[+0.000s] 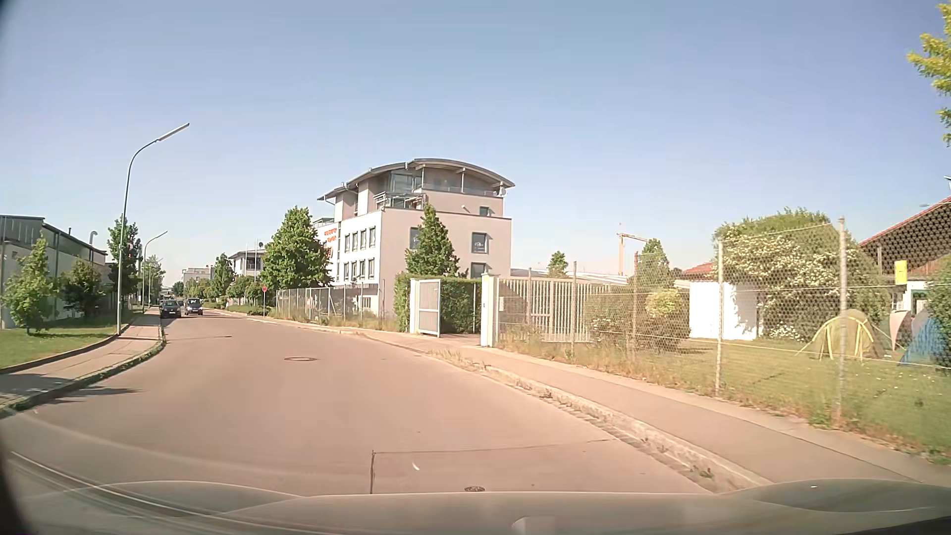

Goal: Follow the waypoints while adhering to traffic rules and regulations

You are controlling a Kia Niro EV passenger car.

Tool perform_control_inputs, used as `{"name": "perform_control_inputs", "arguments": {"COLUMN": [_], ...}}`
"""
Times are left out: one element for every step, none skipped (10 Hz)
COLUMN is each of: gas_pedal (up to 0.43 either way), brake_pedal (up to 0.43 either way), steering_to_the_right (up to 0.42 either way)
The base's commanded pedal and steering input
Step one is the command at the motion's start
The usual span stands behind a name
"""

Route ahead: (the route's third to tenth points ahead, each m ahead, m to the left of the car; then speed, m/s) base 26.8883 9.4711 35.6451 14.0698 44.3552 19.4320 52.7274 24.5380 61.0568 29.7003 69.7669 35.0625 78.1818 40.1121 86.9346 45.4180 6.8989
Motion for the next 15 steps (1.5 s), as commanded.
{"name": "perform_control_inputs", "arguments": {"gas_pedal": [0.118, 0.118, 0.087, 0.079, 0.067, 0.059, 0.039, 0.039, 0.028, 0.008, 0.000, 0.000, 0.000, 0.000, 0.000], "brake_pedal": [0.000, 0.000, 0.000, 0.000, 0.000, 0.000, 0.000, 0.000, 0.000, 0.000, 0.000, 0.000, 0.000, 0.000, 0.000], "steering_to_the_right": [-0.083, -0.088, -0.093, -0.096, -0.099, -0.103, -0.108, -0.111, -0.115, -0.116, -0.119, -0.124, -0.125, -0.126, -0.127]}}
